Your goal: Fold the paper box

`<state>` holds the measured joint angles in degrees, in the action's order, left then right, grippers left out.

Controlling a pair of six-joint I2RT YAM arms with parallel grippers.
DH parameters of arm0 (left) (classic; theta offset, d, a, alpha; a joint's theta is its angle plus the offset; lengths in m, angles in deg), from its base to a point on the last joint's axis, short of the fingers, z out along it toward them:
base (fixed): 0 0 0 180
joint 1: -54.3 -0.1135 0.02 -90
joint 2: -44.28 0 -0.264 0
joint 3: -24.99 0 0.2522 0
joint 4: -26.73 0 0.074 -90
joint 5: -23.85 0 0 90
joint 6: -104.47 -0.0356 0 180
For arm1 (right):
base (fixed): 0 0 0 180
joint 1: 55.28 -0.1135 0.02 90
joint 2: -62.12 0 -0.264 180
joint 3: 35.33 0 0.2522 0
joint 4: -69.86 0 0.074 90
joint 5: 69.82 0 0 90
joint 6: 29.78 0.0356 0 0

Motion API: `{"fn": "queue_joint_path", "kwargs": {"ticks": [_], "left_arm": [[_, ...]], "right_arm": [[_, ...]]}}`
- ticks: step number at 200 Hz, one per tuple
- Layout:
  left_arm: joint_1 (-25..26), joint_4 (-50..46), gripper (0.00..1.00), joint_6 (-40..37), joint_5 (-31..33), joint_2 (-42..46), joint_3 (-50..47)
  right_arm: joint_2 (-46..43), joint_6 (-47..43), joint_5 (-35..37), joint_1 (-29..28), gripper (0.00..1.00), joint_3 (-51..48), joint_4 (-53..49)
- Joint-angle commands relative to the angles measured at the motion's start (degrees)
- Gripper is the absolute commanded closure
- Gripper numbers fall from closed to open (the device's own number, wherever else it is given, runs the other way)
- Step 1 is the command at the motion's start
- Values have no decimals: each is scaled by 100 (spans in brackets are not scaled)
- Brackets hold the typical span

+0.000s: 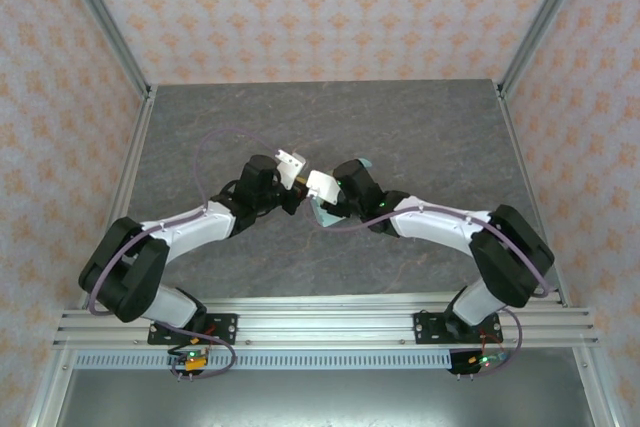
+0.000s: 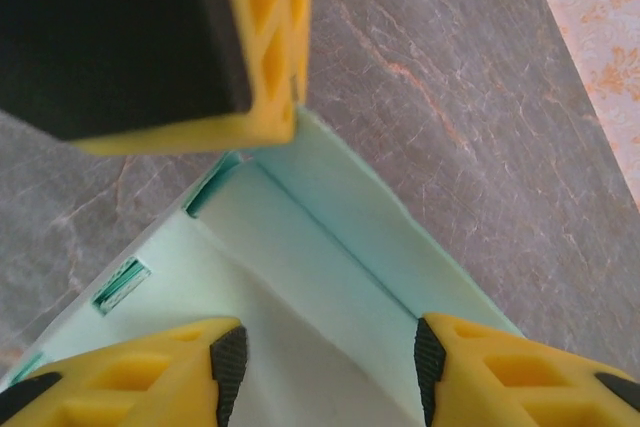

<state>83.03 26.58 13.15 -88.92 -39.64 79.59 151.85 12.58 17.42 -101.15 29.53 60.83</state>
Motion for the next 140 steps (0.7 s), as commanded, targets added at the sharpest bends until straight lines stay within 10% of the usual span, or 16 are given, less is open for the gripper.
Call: {"fn": "queue_joint_path", "kwargs": {"ticks": [1, 57, 140], "left_arm": [[38, -77, 98, 95, -178, -190, 238], [-85, -338, 97, 176, -70, -520, 551], [-150, -486, 96, 87, -142, -412, 706]], "right_arm": [[409, 280, 20, 16, 49, 189, 268], [-223, 844, -525, 202, 45, 118, 77], [-873, 2524, -2647, 2427, 42, 200, -288]]}}
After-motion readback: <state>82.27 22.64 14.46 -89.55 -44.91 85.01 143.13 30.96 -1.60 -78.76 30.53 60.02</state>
